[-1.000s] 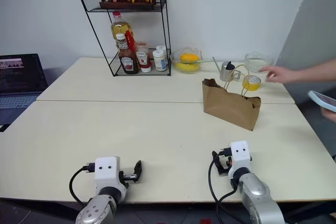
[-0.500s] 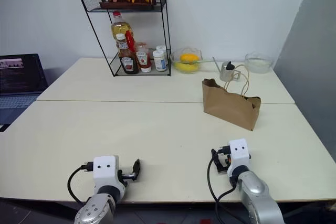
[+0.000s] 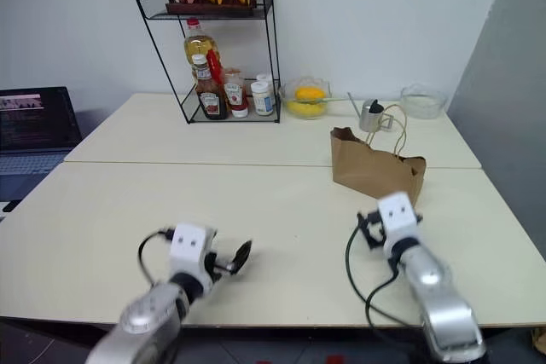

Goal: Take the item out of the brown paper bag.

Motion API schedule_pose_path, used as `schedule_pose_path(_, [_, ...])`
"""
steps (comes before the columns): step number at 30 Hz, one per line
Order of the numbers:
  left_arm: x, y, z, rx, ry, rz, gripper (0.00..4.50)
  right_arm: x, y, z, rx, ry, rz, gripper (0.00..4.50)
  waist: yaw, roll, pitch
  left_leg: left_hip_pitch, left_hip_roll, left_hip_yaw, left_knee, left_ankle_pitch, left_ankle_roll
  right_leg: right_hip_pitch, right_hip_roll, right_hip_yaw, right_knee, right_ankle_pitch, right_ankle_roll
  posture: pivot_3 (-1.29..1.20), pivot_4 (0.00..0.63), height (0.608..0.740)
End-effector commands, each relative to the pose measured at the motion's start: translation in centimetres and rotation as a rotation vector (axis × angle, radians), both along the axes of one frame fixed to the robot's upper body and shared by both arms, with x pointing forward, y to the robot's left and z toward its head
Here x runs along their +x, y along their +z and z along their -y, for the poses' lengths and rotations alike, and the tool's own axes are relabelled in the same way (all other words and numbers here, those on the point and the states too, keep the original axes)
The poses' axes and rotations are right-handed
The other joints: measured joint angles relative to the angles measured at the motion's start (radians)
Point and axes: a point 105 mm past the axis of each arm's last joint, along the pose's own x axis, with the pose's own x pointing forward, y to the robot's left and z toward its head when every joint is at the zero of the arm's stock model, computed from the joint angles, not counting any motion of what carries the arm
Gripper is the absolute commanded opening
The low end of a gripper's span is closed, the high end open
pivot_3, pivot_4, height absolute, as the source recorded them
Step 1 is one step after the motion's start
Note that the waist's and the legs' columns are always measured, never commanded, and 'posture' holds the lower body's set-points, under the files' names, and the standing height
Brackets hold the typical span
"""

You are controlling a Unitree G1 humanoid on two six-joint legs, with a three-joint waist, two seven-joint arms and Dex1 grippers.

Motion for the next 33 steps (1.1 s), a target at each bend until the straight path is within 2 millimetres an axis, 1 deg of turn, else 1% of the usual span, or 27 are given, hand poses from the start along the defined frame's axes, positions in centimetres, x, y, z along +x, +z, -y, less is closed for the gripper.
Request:
schedule_pose_path(1, [0.4, 4.7, 2.0, 0.002, -0.257, 0.053, 4.48, 0.6, 6.3, 0.6, -0.112, 0.014, 0.170, 4.50, -0.001, 0.000, 0.000, 0.001, 0.000, 0.000, 0.000, 0.000, 0.000, 0.001, 0.000, 0.000, -0.001, 0.000, 0.000, 0.00, 0.150, 0.740])
schedule_pose_path(2, [0.7, 6.1, 2.3, 0.016, -0.322, 0.065, 4.48, 1.2, 7.7, 0.8, -0.151, 0.009, 0.191, 4.50, -0.002, 0.000, 0.000, 0.001, 0.000, 0.000, 0.000, 0.000, 0.000, 0.001, 0.000, 0.000, -0.001, 0.000, -0.001, 0.00, 0.150, 0.740])
schedule_pose_path(3, [0.8, 7.3, 2.6, 0.030, -0.376, 0.075, 4.48, 1.7, 8.7, 1.1, -0.181, 0.002, 0.204, 4.50, -0.002, 0.000, 0.000, 0.000, 0.000, 0.000, -0.001, 0.000, 0.000, 0.001, 0.000, 0.000, -0.002, 0.003, -0.004, 0.00, 0.150, 0.740])
schedule_pose_path(4, [0.8, 8.3, 2.8, 0.041, -0.422, 0.083, 4.48, 2.3, 9.3, 1.5, -0.193, -0.005, 0.200, 4.50, -0.002, 0.000, 0.000, 0.000, 0.000, 0.000, -0.001, 0.000, 0.000, 0.001, 0.000, 0.000, -0.002, 0.003, -0.005, 0.00, 0.150, 0.740])
schedule_pose_path(5, [0.8, 8.9, 3.0, 0.047, -0.449, 0.085, 4.48, 2.7, 9.7, 1.7, -0.198, -0.008, 0.194, 4.50, -0.002, 0.000, 0.000, 0.000, 0.000, 0.001, -0.001, 0.000, 0.000, 0.000, 0.000, 0.000, -0.002, 0.003, -0.005, 0.00, 0.150, 0.740])
schedule_pose_path(8, [1.4, 11.0, 3.9, 0.083, -0.517, 0.135, 4.48, 4.8, 9.5, 3.0, -0.200, -0.018, 0.110, 4.50, -0.002, 0.000, 0.000, -0.001, 0.000, 0.001, -0.003, -0.001, 0.000, 0.000, -0.001, 0.000, -0.003, 0.003, -0.006, 0.00, 0.150, 0.740])
schedule_pose_path(9, [1.5, 11.6, 4.3, 0.097, -0.547, 0.153, 4.48, 5.6, 9.4, 3.5, -0.200, -0.023, 0.080, 4.50, -0.002, 0.000, 0.000, -0.004, -0.001, 0.001, -0.003, 0.000, 0.000, -0.002, -0.001, 0.000, -0.003, 0.003, -0.006, 0.00, 0.150, 0.740])
schedule_pose_path(12, [1.0, 12.2, 5.2, 0.121, -0.624, 0.169, 4.48, 7.5, 8.8, 4.1, -0.249, -0.005, -0.009, 4.50, -0.002, 0.000, 0.000, -0.008, -0.001, 0.001, -0.002, 0.000, 0.000, -0.005, -0.002, 0.000, -0.003, 0.003, -0.006, 0.00, 0.150, 0.740])
schedule_pose_path(17, [1.3, 12.5, 5.4, 0.137, -0.639, 0.192, 4.48, 10.3, 10.2, 4.7, -0.304, 0.005, -0.048, 4.50, -0.006, 0.000, 0.000, -0.009, -0.001, 0.002, -0.002, 0.000, 0.000, -0.008, -0.002, 0.001, -0.002, 0.003, -0.006, 0.00, 0.150, 0.740])
schedule_pose_path(21, [1.5, 12.5, 5.5, 0.136, -0.634, 0.204, 4.48, 11.4, 10.4, 4.4, -0.272, 0.034, -0.095, 4.50, -0.011, 0.000, 0.000, -0.010, -0.001, 0.002, -0.002, 0.000, 0.000, -0.009, -0.002, 0.001, -0.002, 0.003, -0.007, 0.00, 0.150, 0.740])
schedule_pose_path(24, [1.1, 12.6, 5.4, 0.122, -0.638, 0.205, 4.48, 11.7, 10.9, 3.4, -0.232, 0.103, -0.117, 4.50, -0.013, 0.000, 0.000, -0.011, -0.001, 0.002, -0.001, 0.000, 0.000, -0.010, -0.002, 0.001, -0.002, 0.003, -0.007, 0.00, 0.150, 0.740])
schedule_pose_path(25, [1.1, 12.6, 5.2, 0.124, -0.631, 0.204, 4.50, 11.7, 11.0, 3.2, -0.226, 0.122, -0.123, 4.12, -0.014, 0.000, 0.000, -0.011, -0.001, 0.002, -0.001, 0.000, 0.000, -0.010, -0.002, 0.001, -0.002, 0.003, -0.007, 0.00, 0.150, 0.740])
schedule_pose_path(26, [1.0, 12.5, 5.0, 0.128, -0.624, 0.203, 4.50, 11.7, 11.1, 3.2, -0.226, 0.127, -0.124, 3.93, -0.014, 0.000, 0.000, -0.012, -0.001, 0.001, -0.001, 0.000, 0.000, -0.010, -0.002, 0.001, -0.002, 0.003, -0.007, 0.00, 0.150, 0.740])
schedule_pose_path(28, [1.0, 12.5, 4.8, 0.132, -0.615, 0.201, 4.50, 11.8, 11.1, 3.3, -0.230, 0.129, -0.124, 3.25, -0.014, 0.000, 0.001, -0.012, -0.001, 0.001, -0.001, 0.000, 0.000, -0.011, -0.002, 0.001, -0.001, 0.003, -0.007, 0.00, 0.150, 0.740])
schedule_pose_path(31, [0.9, 12.6, 4.6, 0.130, -0.606, 0.204, 4.50, 11.9, 11.4, 3.5, -0.269, 0.123, -0.097, 2.08, -0.014, 0.000, 0.001, -0.012, -0.001, 0.001, 0.000, 0.000, -0.001, -0.011, -0.002, 0.001, -0.001, 0.003, -0.007, 0.00, 0.150, 0.740])
schedule_pose_path(32, [0.9, 12.6, 4.5, 0.130, -0.604, 0.205, 4.50, 12.0, 11.5, 3.5, -0.280, 0.121, -0.089, 1.76, -0.014, 0.001, 0.001, -0.012, -0.001, 0.001, 0.000, 0.000, -0.001, -0.011, -0.002, 0.001, -0.001, 0.003, -0.007, 0.00, 0.150, 0.740])
schedule_pose_path(33, [0.9, 12.7, 4.5, 0.131, -0.603, 0.205, 4.50, 12.0, 11.6, 3.5, -0.286, 0.120, -0.079, 1.33, -0.015, 0.001, 0.001, -0.012, -0.001, 0.001, 0.000, 0.000, -0.001, -0.011, -0.002, 0.001, 0.000, 0.003, -0.007, 0.00, 0.150, 0.740])
